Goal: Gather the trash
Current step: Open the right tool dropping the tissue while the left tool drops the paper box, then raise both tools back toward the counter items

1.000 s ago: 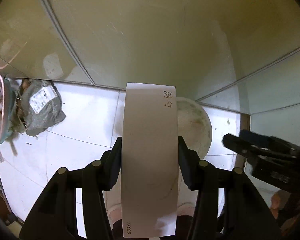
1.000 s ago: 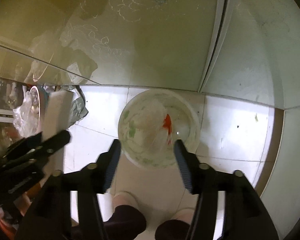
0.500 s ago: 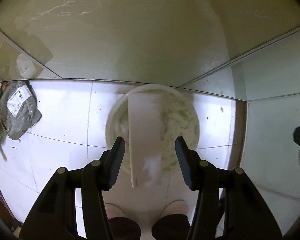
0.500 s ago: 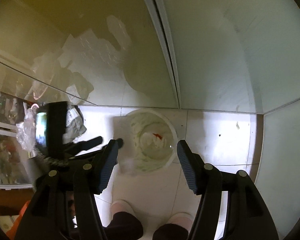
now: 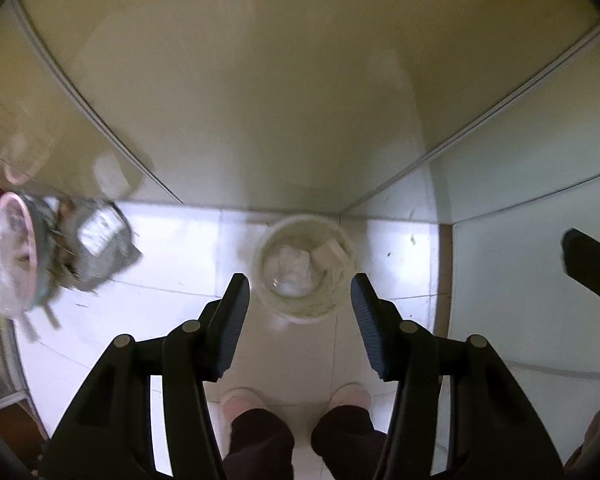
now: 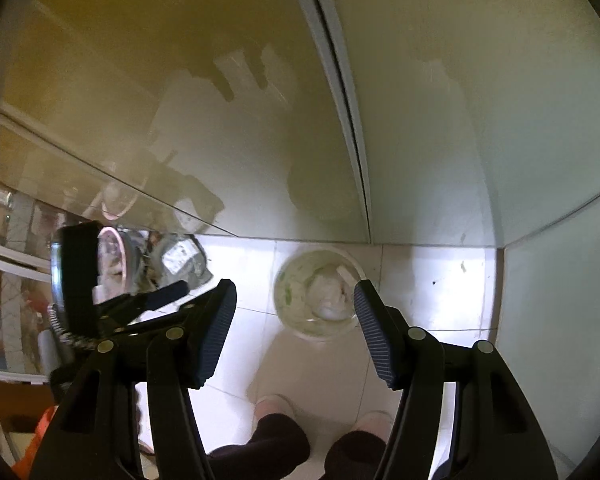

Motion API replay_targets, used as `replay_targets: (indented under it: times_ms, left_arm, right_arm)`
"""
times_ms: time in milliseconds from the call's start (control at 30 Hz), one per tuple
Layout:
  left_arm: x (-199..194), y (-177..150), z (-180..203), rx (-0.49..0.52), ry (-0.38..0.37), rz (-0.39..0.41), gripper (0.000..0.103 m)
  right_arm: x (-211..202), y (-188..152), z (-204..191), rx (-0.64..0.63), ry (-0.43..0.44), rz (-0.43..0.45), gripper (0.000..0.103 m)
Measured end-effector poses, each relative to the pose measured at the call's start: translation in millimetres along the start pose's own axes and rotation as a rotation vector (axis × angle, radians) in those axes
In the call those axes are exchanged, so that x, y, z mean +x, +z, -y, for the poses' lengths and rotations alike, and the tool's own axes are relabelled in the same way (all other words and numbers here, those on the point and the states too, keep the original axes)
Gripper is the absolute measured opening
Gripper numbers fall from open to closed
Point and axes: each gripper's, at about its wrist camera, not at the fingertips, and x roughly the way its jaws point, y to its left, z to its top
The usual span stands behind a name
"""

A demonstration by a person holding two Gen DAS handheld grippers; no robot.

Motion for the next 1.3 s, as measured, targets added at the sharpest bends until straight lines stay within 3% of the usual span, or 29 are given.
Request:
replay_targets:
  times_ms: [233, 400, 567, 733, 833, 967, 1200, 1300]
  left_arm:
    - [-174.2, 23.5, 17.0, 0.043, -0.004, 0.155, 0.052]
    - [-283.1, 39.3, 22.1, 0.049, -0.032, 0.266, 0.052]
    - [-367.7, 54.1, 25.0, 0.089, -0.054, 0.386, 0.052]
    - [-449.0, 60.2, 33.0, 0.171, -0.033, 0.546, 0.054]
    - [-483.5, 59.5, 32.3, 0.197, -0.039, 0.62, 0.064]
    - [-506.9, 65.6, 39.4, 0.215, -0.036, 0.663, 0.07]
    - [-512.9, 104.4, 53.9, 0.212, -0.015, 0.711, 0.075]
    - [-511.5, 124.5, 58.0, 0.172, 0.023, 0.721, 0.083]
  right_arm:
    - [-118.0, 26.1, -49.5, -0.026, -0.008, 0.09, 0.057]
    - [-215.6, 43.4, -92.2, -0.043, -0.022, 0.21, 0.057]
    - [-295.2, 52.6, -127.8, -0.058, -0.038, 0.352, 0.058]
    - [-347.8, 56.3, -156.1, -0.087, -0.082, 0.508, 0.061]
    - [-374.1, 57.4, -171.9, -0.095, -0.104, 0.58, 0.066]
    - [-397.6, 65.2, -176.5, -0.106, -0.116, 0.648, 0.067]
    - [-406.0, 106.9, -161.8, -0.117, -0.149, 0.702, 0.075]
    - [-409.3, 124.5, -150.1, -0.131, -0.122, 0.699, 0.078]
